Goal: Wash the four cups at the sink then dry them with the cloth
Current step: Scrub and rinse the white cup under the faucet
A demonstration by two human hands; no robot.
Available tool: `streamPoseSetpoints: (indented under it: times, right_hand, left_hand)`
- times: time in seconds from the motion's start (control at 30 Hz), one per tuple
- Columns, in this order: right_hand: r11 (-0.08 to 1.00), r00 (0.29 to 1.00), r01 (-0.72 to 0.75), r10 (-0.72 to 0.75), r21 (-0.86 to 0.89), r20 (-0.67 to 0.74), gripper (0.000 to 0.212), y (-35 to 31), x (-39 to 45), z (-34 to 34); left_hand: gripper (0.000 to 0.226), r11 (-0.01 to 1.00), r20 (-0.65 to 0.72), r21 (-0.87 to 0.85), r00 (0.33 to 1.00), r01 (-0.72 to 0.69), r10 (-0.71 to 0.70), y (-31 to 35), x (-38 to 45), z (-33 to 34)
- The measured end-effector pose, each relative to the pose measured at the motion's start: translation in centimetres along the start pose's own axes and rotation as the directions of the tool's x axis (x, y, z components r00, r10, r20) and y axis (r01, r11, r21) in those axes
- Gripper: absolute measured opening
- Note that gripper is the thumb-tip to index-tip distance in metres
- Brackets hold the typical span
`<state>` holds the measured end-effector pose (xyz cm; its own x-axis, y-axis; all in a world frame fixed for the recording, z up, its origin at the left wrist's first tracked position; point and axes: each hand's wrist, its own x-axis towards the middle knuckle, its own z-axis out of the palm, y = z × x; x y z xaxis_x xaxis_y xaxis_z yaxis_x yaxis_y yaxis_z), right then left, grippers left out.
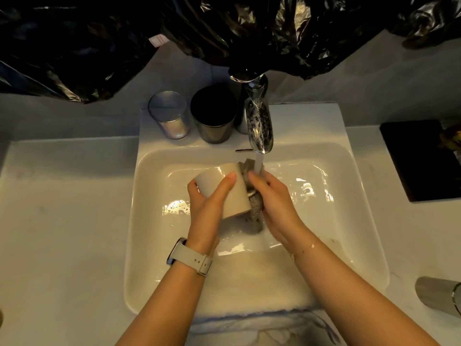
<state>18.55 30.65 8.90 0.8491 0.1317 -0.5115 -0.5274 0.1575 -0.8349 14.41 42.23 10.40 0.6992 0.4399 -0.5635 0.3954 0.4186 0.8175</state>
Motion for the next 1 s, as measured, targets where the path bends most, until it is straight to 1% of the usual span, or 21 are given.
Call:
streamPoseSetpoints:
  times: [0.03, 0.13, 0.2, 0.27, 0.37, 0.43, 0.5, 0.57, 0.63, 0.73, 0.77, 0.8, 0.87, 0.9, 0.93, 0.97, 1.0]
  right_hand:
    - [0.998, 0.998, 0.048, -0.049, -0.039, -0.036, 0.018, 0.5, -0.4, 0.2]
    - [0.992, 0.978, 0.113, -0.121, -0.053, -0.173, 0.031, 1.4, -1.3, 0.6]
    - [0.995, 0.969, 0.096, -0.101, -0.031, -0.226, 0.033, 1.3, -1.2, 1.0]
    - [0.999, 0.966, 0.046, -0.038, 0.024, -0.257, 0.026, 0.6, -0.4, 1.4]
    - [0.996, 0.970, -0.039, 0.058, 0.083, -0.238, 0.021, -0.4, 0.4, 1.9]
    - [0.991, 0.978, -0.085, 0.103, 0.108, -0.180, 0.027, -0.3, 0.0, 2.1]
    - [0.992, 0.986, -0.082, 0.094, 0.096, -0.135, 0.034, 0.0, -0.9, 2.0]
    - [0.996, 0.992, -0.057, 0.064, 0.072, -0.108, 0.030, 0.3, -1.7, 1.7]
    - [0.994, 0.992, -0.066, 0.074, 0.086, -0.100, 0.028, 0.0, -1.9, 1.4]
    - [0.993, 0.993, -0.089, 0.095, 0.073, -0.074, 0.023, -1.0, -1.3, 1.0]
    - [0.992, 0.990, -0.110, 0.114, 0.059, -0.082, 0.021, -1.1, -0.9, 1.0]
    - [0.988, 0.984, -0.142, 0.147, 0.052, -0.105, 0.021, -1.3, -0.6, 1.0]
    - [0.975, 0.960, -0.216, 0.222, 0.055, -0.169, 0.029, -1.1, 0.6, 0.9]
    - [0.966, 0.950, -0.249, 0.258, 0.068, -0.178, 0.031, -1.0, 1.1, 0.7]
    - [0.956, 0.940, -0.276, 0.289, 0.096, -0.179, 0.031, -0.8, 1.6, 0.5]
    - [0.949, 0.934, -0.295, 0.311, 0.114, -0.175, 0.031, -0.7, 1.9, 0.3]
    - [0.941, 0.930, -0.311, 0.331, 0.135, -0.161, 0.030, -0.6, 2.3, 0.1]
  left_hand:
    - [0.063, 1.000, 0.001, 0.008, 1.000, -0.017, 0.017, 0.2, 0.3, 0.0]
    - [0.060, 0.998, 0.006, 0.040, 0.999, -0.041, 0.041, 0.4, 0.8, 0.1]
    - [0.063, 0.995, 0.008, 0.087, 0.999, -0.054, 0.053, 0.0, 0.6, 0.1]
    - [0.064, 0.994, 0.014, 0.097, 0.999, -0.051, 0.049, -0.6, 0.1, 0.1]
    - [0.063, 1.000, 0.013, 0.022, 1.000, -0.015, 0.015, -0.5, -0.1, 0.0]
    - [0.063, 1.000, 0.010, -0.025, 1.000, 0.002, -0.002, -0.2, 0.4, -0.2]
    - [0.065, 0.994, 0.010, -0.101, 0.999, 0.049, -0.049, 0.2, 0.9, -0.4]
    - [0.072, 0.983, 0.012, -0.151, 0.995, 0.100, -0.099, -0.1, 1.0, -0.5]
    - [0.074, 0.975, 0.048, -0.156, 0.987, 0.156, -0.151, -0.7, 0.3, -0.5]
    - [0.071, 0.940, 0.159, -0.207, 0.958, 0.270, -0.240, -1.7, -0.2, -1.3]
    - [0.068, 0.947, 0.192, -0.191, 0.956, 0.259, -0.223, -1.7, -0.1, -1.8]
    - [0.066, 0.970, 0.217, -0.129, 0.960, 0.207, -0.176, -1.7, 0.1, -2.4]
    - [0.063, 0.999, 0.254, 0.020, 0.967, 0.030, -0.034, -1.4, 0.6, -3.4]
    - [0.056, 0.996, 0.250, 0.068, 0.968, -0.052, 0.033, -1.2, 0.9, -3.8]
    - [0.046, 0.991, 0.255, 0.084, 0.963, -0.108, 0.083, -0.7, 1.0, -3.9]
    - [0.037, 0.988, 0.274, 0.071, 0.955, -0.136, 0.111, -0.2, 1.1, -3.9]
    - [0.033, 0.988, 0.297, 0.044, 0.947, -0.145, 0.126, 0.1, 1.3, -3.8]
